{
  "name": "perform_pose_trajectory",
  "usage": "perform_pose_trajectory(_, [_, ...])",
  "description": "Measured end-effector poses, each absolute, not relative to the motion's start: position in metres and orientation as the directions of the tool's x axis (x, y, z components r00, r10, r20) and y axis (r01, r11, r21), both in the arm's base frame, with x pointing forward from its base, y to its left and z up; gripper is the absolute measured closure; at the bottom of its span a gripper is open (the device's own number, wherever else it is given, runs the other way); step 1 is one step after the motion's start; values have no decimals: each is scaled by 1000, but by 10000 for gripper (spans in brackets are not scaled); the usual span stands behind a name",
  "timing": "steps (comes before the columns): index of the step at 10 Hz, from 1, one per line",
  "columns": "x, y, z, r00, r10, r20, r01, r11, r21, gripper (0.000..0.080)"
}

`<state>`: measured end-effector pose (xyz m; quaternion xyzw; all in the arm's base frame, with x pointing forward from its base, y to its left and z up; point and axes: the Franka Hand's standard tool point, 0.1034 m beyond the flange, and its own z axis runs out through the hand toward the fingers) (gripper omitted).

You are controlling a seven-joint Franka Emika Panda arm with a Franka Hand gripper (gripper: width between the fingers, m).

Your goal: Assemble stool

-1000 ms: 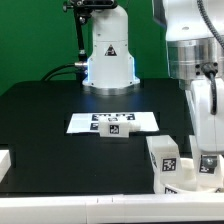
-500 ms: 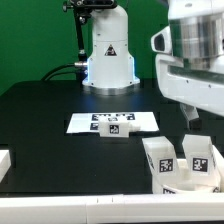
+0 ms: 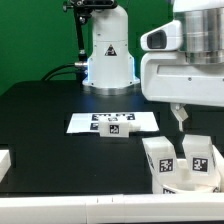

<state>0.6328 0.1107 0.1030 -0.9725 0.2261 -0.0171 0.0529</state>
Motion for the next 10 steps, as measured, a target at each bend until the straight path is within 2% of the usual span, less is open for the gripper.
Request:
perform_pose_trajectory(1, [635, 110, 104, 967, -254, 36, -249, -964, -96, 150])
perform_pose_trajectory(2, [631, 116, 97, 993, -114, 38, -111, -990, -83, 150])
perform_pose_trajectory(6, [631, 110, 95, 985, 163, 54, 166, -985, -51, 150])
perform_pose_trajectory(7, [631, 110, 95, 973, 224, 57, 227, -973, -45, 150])
perform_pose_trajectory(8, [632, 110, 96, 903, 425, 54, 426, -905, -6, 150])
perform_pose_trajectory(10, [627, 109, 83, 787, 616, 28, 616, -788, 11, 150])
